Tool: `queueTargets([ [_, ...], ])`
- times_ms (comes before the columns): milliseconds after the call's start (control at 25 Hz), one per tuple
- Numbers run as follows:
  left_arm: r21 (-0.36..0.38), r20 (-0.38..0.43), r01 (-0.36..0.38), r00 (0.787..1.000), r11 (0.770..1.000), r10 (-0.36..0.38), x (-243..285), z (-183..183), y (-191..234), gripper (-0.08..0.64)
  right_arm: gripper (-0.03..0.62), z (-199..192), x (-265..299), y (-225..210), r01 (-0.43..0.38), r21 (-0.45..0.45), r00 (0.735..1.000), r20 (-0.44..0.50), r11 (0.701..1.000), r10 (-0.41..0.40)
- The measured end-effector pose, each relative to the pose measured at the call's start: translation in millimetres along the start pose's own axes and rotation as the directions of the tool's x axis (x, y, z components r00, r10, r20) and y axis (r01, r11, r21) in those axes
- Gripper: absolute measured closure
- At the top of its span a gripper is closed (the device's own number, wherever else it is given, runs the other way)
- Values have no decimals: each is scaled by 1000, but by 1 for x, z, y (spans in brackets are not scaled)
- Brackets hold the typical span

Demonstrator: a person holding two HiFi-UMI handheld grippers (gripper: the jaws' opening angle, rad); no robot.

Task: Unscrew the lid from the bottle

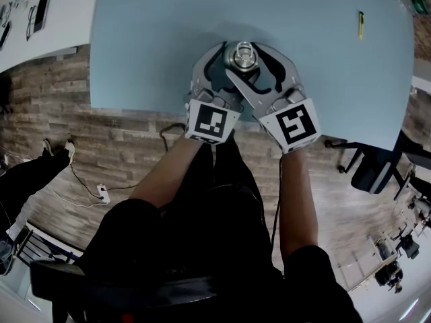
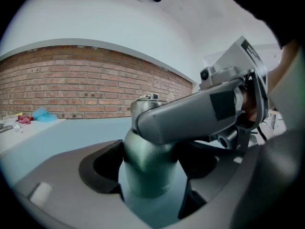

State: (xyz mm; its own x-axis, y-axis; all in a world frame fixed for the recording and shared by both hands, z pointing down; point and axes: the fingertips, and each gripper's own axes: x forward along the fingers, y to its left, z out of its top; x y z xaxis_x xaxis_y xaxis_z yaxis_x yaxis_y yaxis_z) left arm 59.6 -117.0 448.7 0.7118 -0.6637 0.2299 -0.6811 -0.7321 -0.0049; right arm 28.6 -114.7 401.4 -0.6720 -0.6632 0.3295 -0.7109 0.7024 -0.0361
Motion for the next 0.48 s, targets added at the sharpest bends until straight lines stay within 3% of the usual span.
queueTargets([
  [480,28,8,124,992,992,-124,0,1,-4,207,331,0,-2,2,-58,-33,998,2,998,58],
])
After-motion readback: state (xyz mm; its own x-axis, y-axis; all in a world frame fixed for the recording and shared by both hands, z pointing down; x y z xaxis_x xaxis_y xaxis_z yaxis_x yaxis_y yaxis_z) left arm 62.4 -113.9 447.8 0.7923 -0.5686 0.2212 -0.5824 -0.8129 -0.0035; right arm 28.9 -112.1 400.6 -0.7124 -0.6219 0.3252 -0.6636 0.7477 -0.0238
